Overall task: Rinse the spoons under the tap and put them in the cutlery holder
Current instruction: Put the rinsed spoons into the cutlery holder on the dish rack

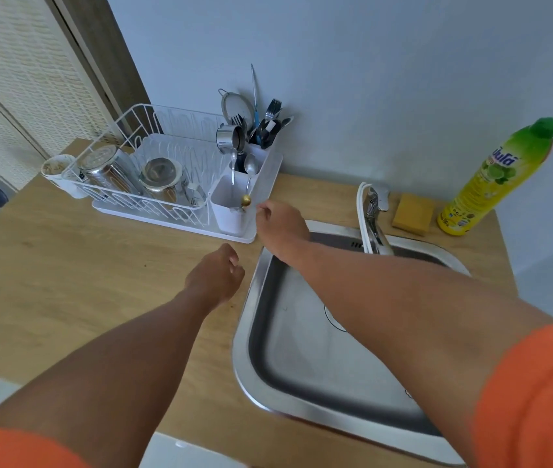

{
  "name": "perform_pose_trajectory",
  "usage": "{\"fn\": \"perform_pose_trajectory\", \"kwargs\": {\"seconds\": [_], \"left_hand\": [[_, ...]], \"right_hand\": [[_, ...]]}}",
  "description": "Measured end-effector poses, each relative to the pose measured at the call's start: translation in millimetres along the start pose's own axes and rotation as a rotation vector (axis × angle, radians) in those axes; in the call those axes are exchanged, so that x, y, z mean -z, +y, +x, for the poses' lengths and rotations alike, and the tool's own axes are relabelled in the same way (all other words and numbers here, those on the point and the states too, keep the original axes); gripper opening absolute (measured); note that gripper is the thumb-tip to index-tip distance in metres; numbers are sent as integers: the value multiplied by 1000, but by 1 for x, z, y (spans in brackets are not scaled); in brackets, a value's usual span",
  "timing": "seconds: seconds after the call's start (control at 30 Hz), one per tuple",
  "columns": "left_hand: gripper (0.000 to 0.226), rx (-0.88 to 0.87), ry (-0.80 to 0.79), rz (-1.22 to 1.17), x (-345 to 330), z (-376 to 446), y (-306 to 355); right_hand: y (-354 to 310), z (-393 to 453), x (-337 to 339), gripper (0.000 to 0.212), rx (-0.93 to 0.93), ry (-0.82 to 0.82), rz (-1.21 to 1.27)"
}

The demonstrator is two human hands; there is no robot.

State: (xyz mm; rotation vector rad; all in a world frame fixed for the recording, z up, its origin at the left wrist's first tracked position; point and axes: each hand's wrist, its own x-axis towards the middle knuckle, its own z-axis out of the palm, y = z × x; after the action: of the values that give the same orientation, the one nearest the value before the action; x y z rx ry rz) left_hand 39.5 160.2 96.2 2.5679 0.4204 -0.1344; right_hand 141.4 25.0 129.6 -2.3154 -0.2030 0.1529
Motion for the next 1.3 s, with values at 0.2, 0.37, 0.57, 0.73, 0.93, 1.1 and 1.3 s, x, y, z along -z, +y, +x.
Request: {"fn": "perform_pose_trajectory", "kwargs": {"seconds": [0.2, 0.37, 0.57, 0.73, 0.93, 1.1, 1.3], "left_hand": [[15, -47, 36, 22, -17, -5, -11], [31, -283, 100, 227, -23, -17, -28], [46, -335, 102, 297, -36, -34, -42], [53, -331, 116, 284, -44, -35, -47], [59, -367, 100, 307, -49, -30, -55], [67, -378, 9, 395, -54, -21, -64], [68, -356, -14, 399, -54, -20, -64]], "right_hand": [[68, -68, -9, 26, -49, -41, -6], [150, -136, -10, 25, -153, -126, -136], [230, -182, 34, 22, -384, -172, -358], [276, -187, 67, 24, -640, -117, -443], [286, -185, 77, 26, -807, -86, -432], [281, -184, 73, 22, -825, -80, -435], [280, -185, 71, 17, -820, -85, -466]]}}
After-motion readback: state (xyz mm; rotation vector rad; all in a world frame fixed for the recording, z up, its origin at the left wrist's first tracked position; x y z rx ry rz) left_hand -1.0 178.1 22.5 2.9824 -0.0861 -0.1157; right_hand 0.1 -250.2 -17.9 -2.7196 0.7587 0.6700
